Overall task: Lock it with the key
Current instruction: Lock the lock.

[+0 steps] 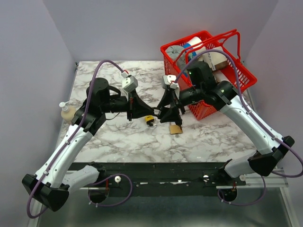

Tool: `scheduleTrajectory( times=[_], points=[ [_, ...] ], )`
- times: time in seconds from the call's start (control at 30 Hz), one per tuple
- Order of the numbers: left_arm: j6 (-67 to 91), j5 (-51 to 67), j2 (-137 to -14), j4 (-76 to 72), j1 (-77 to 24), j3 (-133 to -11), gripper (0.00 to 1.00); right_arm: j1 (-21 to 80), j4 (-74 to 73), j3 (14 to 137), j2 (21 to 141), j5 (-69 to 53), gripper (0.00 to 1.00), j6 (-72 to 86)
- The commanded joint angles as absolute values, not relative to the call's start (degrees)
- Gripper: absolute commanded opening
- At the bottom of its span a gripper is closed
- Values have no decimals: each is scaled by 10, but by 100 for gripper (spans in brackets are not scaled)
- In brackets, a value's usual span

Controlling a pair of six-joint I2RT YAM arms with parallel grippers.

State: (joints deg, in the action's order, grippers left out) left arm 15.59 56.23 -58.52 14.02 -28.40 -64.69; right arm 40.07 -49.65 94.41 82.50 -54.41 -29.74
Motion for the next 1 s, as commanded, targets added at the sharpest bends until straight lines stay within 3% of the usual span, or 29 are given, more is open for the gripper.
scheduleTrajectory(
  times=[0.0, 0.13, 0.27, 0.5, 0.73, 0.97],
  points=[
    [139, 589, -578, 156, -264, -668, 0, 391, -460, 914, 802, -519, 74, -274],
    [132, 593, -580, 163, -252, -671, 0, 388, -477, 904, 795, -514, 75, -285],
    [110, 595, -581, 176, -252, -674, 0, 388, -481, 903, 796, -521, 68, -286],
    [73, 619, -573, 208, -226, -686, 0, 355, -564, 938, 812, -548, 73, -288],
    [53, 647, -579, 232, -191, -698, 0, 342, -586, 918, 802, -563, 60, -309],
    [57, 650, -581, 232, -190, -701, 0, 342, -546, 920, 816, -573, 59, -279]
  ],
)
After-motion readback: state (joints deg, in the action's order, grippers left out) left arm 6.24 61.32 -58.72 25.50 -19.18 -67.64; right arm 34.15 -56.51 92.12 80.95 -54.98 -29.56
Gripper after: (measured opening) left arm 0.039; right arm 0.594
